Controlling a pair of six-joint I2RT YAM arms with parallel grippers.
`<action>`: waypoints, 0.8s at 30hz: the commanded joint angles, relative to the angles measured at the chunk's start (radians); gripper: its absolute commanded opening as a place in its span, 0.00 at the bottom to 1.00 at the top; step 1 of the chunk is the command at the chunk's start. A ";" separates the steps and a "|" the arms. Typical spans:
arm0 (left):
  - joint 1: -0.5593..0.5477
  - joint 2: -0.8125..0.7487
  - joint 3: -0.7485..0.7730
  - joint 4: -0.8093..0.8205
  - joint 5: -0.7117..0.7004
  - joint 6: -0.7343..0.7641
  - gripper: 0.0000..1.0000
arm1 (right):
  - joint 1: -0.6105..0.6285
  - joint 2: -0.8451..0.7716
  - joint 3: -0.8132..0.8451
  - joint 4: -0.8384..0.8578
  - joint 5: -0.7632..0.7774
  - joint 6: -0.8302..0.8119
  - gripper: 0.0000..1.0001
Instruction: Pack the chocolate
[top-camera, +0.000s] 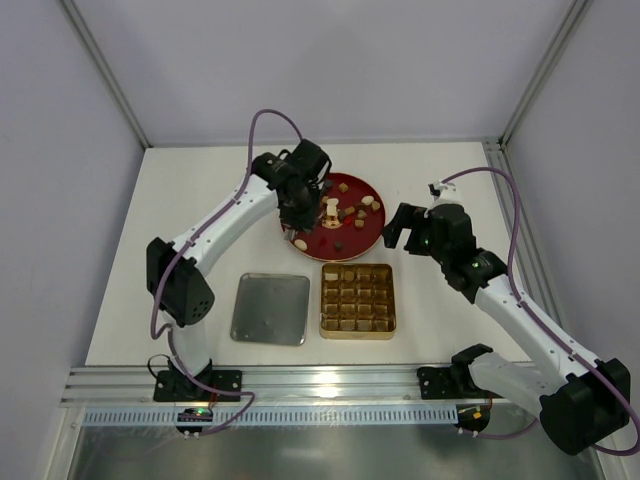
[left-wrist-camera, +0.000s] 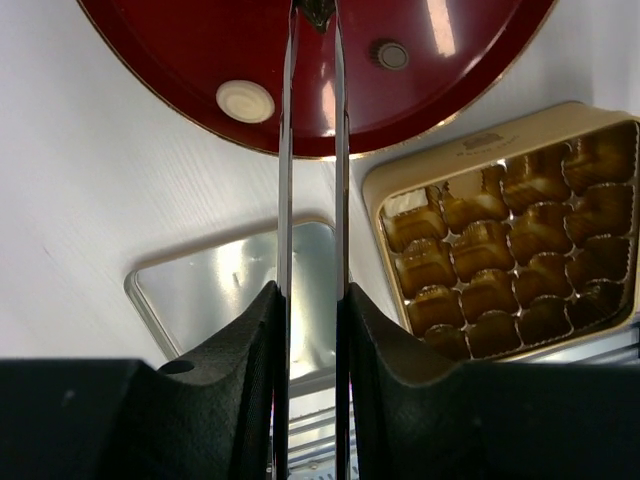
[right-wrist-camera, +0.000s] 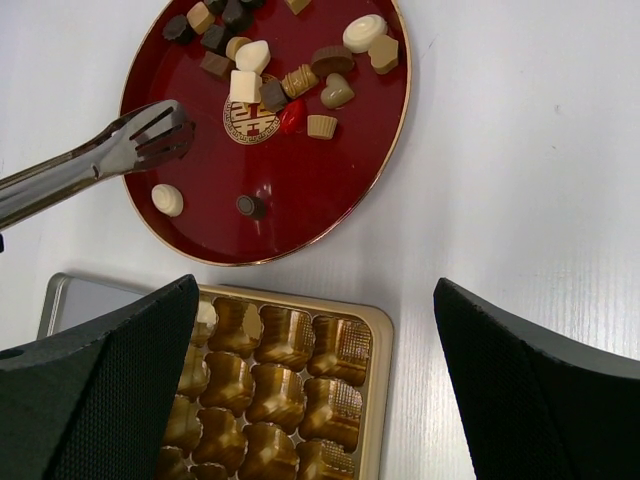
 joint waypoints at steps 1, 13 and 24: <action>-0.040 -0.081 -0.019 -0.009 -0.005 -0.019 0.30 | -0.003 0.000 0.022 0.022 0.025 -0.005 1.00; -0.177 -0.207 -0.127 0.005 -0.022 -0.088 0.30 | -0.003 0.008 0.030 0.033 0.055 0.006 1.00; -0.277 -0.327 -0.262 0.048 -0.031 -0.149 0.31 | -0.003 0.010 0.023 0.034 0.074 0.018 1.00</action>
